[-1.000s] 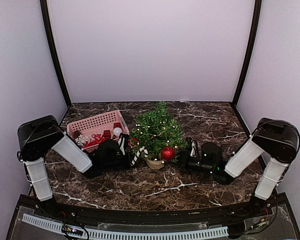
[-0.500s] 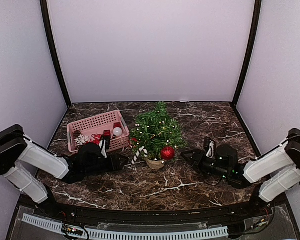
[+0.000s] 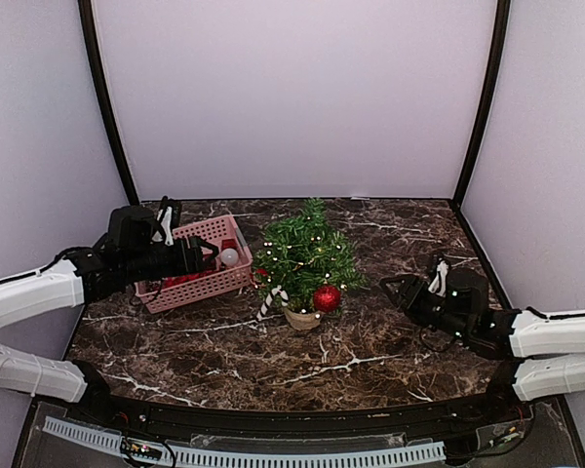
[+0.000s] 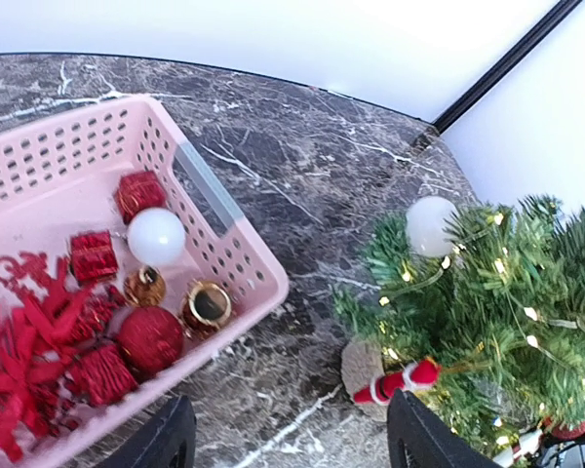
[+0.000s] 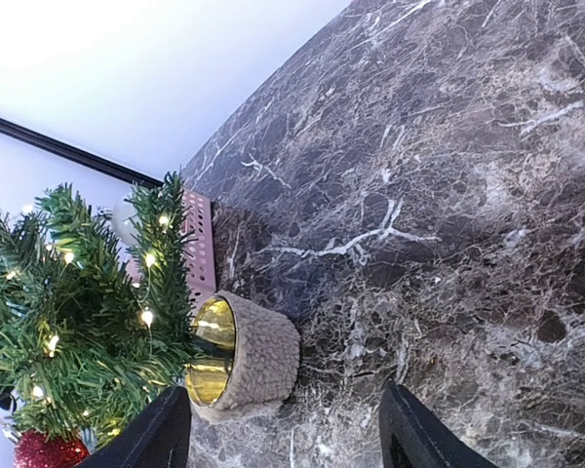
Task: Decorate the small christmas tree
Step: Move the bin to the center of the board.
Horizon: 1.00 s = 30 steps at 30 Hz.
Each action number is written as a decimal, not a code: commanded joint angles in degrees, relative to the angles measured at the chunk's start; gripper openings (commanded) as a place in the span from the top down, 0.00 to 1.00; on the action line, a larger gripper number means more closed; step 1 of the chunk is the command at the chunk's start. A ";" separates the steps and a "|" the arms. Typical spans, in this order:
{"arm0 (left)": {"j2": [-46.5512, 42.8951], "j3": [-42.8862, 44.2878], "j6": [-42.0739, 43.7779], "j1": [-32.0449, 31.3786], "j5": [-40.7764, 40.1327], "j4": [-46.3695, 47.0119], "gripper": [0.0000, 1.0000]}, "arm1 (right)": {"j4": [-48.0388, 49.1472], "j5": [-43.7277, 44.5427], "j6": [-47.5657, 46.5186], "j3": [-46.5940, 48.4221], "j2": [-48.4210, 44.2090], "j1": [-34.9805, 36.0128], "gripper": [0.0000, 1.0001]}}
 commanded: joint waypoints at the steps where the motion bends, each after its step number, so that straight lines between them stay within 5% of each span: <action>1: 5.69 6.37 9.13 6.02 6.14 -9.54 0.30 | -5.32 0.77 -3.66 3.13 -1.35 -0.63 0.31; 10: 19.15 8.86 9.79 16.61 11.29 -2.84 0.30 | -7.33 0.52 -4.87 5.73 -0.94 -0.65 0.23; 30: 26.48 8.49 11.25 18.35 10.35 0.35 0.20 | -10.25 2.36 -9.87 20.07 7.38 -0.83 0.19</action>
